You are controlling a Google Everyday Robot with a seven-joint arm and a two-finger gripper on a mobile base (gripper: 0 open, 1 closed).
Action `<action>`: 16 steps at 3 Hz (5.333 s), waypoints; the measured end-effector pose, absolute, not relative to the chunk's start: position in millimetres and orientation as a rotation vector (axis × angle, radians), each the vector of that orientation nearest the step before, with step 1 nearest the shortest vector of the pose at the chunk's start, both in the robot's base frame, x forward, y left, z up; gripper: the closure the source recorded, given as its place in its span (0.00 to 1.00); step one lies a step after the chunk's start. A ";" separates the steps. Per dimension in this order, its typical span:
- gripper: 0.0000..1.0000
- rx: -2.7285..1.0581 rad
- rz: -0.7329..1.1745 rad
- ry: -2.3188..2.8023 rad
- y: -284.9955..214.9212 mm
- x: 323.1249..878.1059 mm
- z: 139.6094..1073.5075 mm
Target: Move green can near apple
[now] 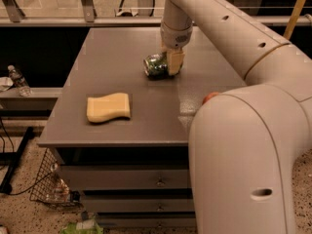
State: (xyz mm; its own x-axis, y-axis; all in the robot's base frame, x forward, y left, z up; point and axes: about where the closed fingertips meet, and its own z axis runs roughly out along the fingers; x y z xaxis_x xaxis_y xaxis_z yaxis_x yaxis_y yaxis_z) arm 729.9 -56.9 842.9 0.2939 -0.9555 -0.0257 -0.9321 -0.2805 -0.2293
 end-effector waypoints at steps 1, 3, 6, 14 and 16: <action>0.88 -2.355 -0.211 1.761 -82.1 733.9 848.4; 1.00 -2.337 -0.215 1.821 -156.4 715.8 847.7; 1.00 -2.310 -0.141 1.841 -234.1 664.1 868.9; 0.15 -2.471 0.041 1.644 -186.8 614.2 836.5; 0.00 -2.467 0.035 1.640 -185.4 617.0 834.5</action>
Offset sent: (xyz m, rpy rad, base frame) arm -0.0162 -0.1122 0.0153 -0.0393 -0.0041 -0.0282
